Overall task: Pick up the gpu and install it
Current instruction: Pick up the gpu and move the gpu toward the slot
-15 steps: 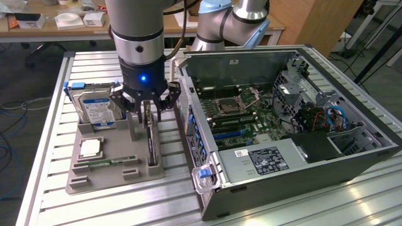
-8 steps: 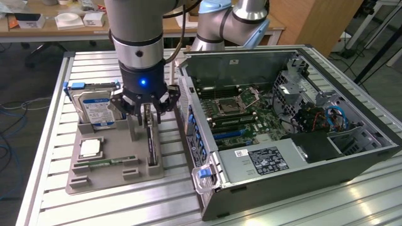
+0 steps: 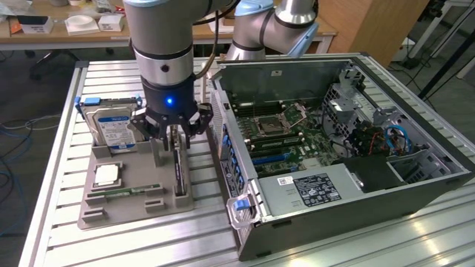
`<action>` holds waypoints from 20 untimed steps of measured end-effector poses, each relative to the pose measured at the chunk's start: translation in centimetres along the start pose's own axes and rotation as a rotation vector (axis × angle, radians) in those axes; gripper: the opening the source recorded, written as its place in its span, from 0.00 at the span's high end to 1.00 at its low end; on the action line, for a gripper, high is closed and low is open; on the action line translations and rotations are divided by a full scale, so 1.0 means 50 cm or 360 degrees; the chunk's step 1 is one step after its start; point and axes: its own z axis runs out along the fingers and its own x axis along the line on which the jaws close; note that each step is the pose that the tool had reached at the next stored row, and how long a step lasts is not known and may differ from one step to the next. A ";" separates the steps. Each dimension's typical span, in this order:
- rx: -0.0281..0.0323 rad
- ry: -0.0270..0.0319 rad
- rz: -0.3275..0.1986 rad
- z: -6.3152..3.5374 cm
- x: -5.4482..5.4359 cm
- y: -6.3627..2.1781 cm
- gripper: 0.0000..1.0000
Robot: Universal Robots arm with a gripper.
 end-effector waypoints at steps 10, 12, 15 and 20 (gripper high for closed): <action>-0.00002 -0.00002 0.0000 0.015 0.000 -0.008 0.53; 0.00000 -0.00001 0.0000 0.018 0.000 -0.010 0.53; 0.00001 0.00001 0.0000 0.023 0.000 -0.015 0.53; -0.00001 0.00000 0.0000 0.029 -0.001 -0.022 0.53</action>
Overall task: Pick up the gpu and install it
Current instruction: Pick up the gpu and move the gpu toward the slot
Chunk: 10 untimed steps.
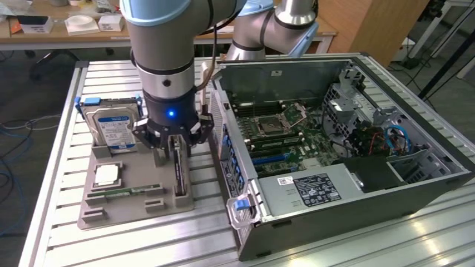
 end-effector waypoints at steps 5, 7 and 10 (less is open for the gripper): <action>0.00000 0.00000 0.0000 0.009 0.000 -0.005 0.53; 0.00000 0.00000 0.0000 0.013 0.000 -0.005 0.53; -0.00001 -0.00001 0.0000 0.020 0.000 -0.006 0.53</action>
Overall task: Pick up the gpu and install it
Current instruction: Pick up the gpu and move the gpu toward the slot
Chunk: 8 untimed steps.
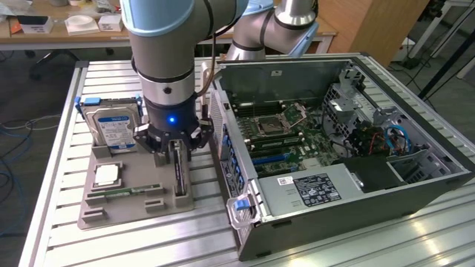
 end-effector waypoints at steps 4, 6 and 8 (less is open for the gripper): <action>0.00004 0.00002 0.0000 0.009 0.002 -0.001 0.53; 0.00002 0.00003 -0.0003 0.012 0.005 -0.001 0.53; -0.00002 0.00002 -0.0007 0.014 0.008 -0.001 0.53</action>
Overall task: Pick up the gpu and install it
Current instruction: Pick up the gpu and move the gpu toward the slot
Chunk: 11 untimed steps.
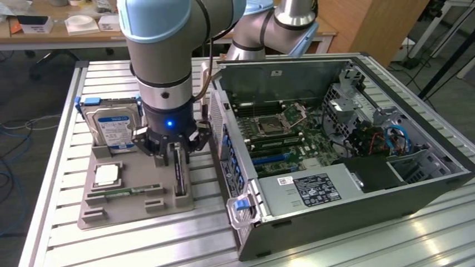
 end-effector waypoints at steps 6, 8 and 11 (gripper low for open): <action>-0.00002 0.00010 -0.0015 0.006 0.001 0.000 0.53; -0.00002 0.00013 -0.0019 0.008 0.001 0.000 0.53; -0.00004 0.00015 -0.0025 0.012 0.001 -0.001 0.53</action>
